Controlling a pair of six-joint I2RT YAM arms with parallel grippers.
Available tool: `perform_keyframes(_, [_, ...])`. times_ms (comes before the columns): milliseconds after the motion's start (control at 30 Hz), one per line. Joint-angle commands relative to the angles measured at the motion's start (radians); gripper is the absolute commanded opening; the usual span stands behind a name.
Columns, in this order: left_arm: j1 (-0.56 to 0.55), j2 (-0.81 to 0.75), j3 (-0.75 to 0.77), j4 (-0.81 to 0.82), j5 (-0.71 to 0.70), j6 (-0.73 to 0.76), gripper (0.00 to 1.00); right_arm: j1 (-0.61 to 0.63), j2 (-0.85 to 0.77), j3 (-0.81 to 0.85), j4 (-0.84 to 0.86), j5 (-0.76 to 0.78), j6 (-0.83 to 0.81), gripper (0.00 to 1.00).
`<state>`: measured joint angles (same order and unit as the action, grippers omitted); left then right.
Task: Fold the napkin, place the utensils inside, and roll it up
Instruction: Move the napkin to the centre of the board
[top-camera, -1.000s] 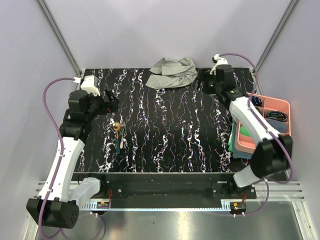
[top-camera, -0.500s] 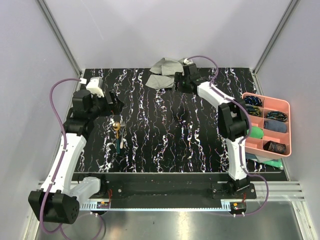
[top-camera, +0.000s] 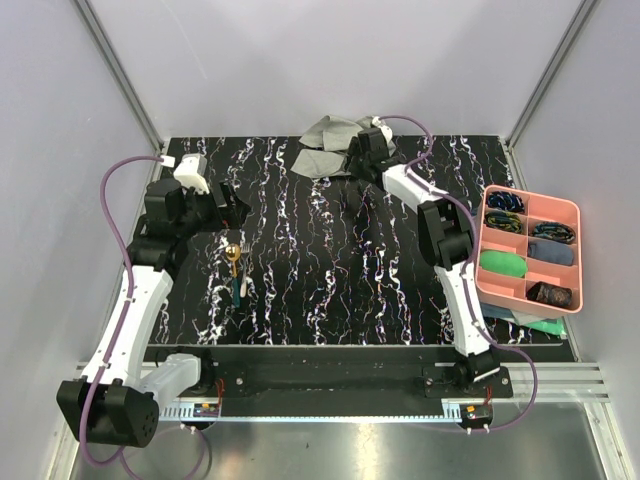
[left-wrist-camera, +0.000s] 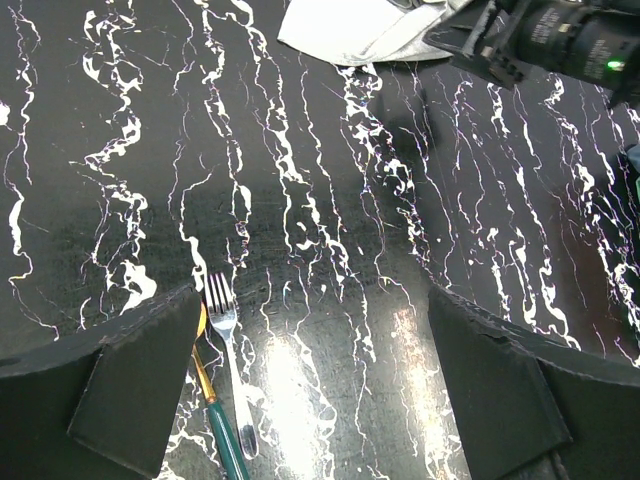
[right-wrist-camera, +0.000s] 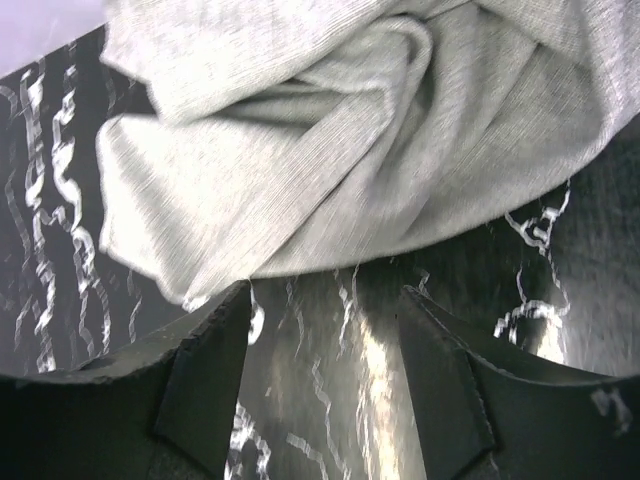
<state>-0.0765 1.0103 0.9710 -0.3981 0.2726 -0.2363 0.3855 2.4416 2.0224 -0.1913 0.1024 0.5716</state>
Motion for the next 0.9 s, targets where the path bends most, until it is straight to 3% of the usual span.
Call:
perform_keyframes(0, [0.000, -0.009, 0.000, 0.044, 0.025, 0.008, 0.99, 0.000, 0.075, 0.103, 0.027, 0.082, 0.040, 0.66])
perform_keyframes(367, [-0.026, -0.015, 0.003, 0.033, 0.013, 0.023, 0.99, -0.031, 0.180, 0.275, -0.086, 0.080, 0.070, 0.51])
perform_keyframes(500, [-0.029, -0.018, 0.002, 0.033, 0.013, 0.022, 0.99, -0.056, 0.200, 0.306, -0.148, 0.008, 0.093, 0.41])
perform_keyframes(600, [-0.031, -0.021, 0.001, 0.035, 0.014, 0.020, 0.99, -0.074, 0.201, 0.305, -0.169, -0.053, 0.105, 0.24])
perform_keyframes(633, [-0.032, -0.022, 0.000, 0.033, 0.016, 0.019, 0.99, -0.077, 0.194, 0.299, -0.175, -0.072, 0.105, 0.13])
perform_keyframes(733, [-0.037, -0.027, -0.002, 0.036, 0.014, 0.015, 0.99, -0.079, 0.133, 0.244, -0.188, -0.134, 0.080, 0.00])
perform_keyframes(867, [-0.061, -0.036, -0.005, 0.036, 0.014, 0.017, 0.99, -0.079, -0.004, 0.013, -0.188, -0.204, 0.004, 0.00])
